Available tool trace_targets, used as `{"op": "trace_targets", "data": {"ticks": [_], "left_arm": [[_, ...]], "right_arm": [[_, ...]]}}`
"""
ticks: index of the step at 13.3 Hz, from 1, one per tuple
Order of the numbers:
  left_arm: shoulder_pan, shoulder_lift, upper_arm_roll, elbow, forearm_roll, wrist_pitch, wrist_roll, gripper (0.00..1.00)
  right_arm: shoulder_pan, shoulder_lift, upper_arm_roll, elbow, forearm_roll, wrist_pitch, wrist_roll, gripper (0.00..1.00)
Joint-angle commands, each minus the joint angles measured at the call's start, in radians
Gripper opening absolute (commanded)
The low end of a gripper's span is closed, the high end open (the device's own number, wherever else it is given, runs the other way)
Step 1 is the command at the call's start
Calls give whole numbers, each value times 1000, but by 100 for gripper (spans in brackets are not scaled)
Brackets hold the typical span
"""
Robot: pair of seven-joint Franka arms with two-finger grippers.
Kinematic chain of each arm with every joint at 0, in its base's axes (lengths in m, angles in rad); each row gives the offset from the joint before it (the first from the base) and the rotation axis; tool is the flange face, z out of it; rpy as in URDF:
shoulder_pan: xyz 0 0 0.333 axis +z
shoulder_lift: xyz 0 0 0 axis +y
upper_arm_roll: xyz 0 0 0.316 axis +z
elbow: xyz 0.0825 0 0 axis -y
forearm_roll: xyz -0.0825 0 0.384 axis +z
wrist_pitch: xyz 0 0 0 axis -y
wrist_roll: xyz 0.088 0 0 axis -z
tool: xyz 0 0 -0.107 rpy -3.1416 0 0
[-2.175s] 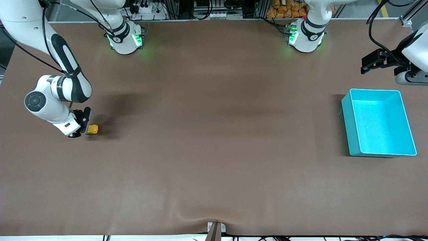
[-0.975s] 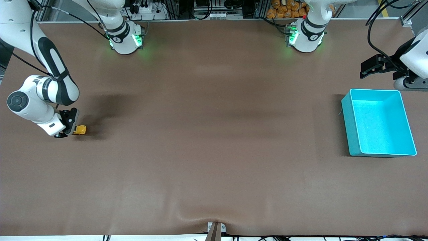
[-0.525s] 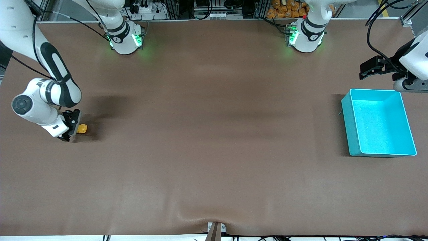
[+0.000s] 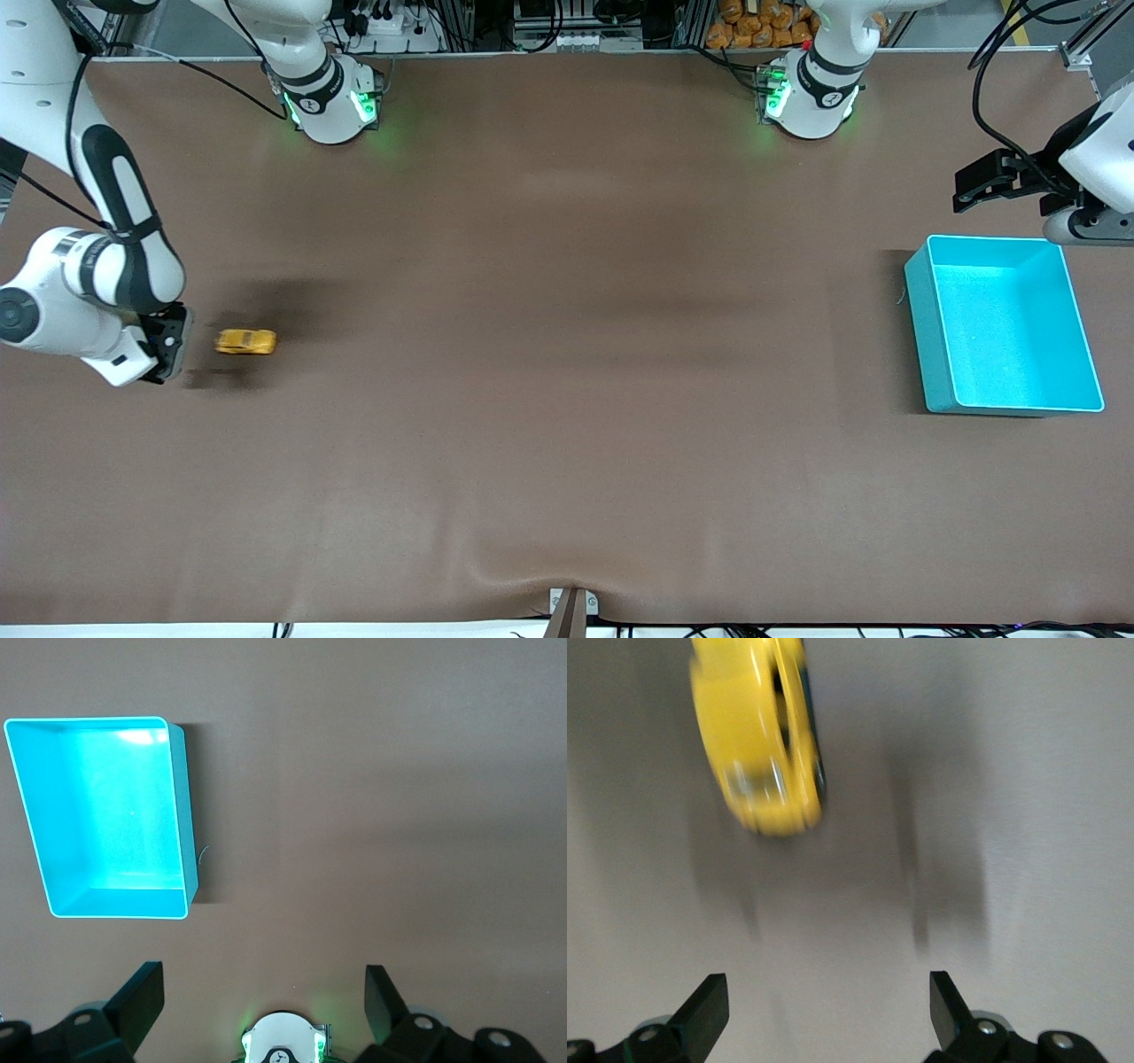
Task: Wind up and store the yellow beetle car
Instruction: 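Open the right gripper to release the car rolling toward the bin, then lower the left gripper toward the car stopped beside the bin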
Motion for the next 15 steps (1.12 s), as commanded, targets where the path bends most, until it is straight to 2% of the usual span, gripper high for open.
{"op": "trace_targets", "data": {"ticks": [1,8,15], "left_arm": [[-6,-2,0,2,24,7,-15,100],[-6,1,0,2,24,7,-15,100],[-11,32,0,2,24,17,-61,100]], "right_arm": [[-25,9,20,30,37,-24,-25,100],[-29,-33,19,182,188,-281,1,100],[-25,-99,20,266,199,-394,168,100]]}}
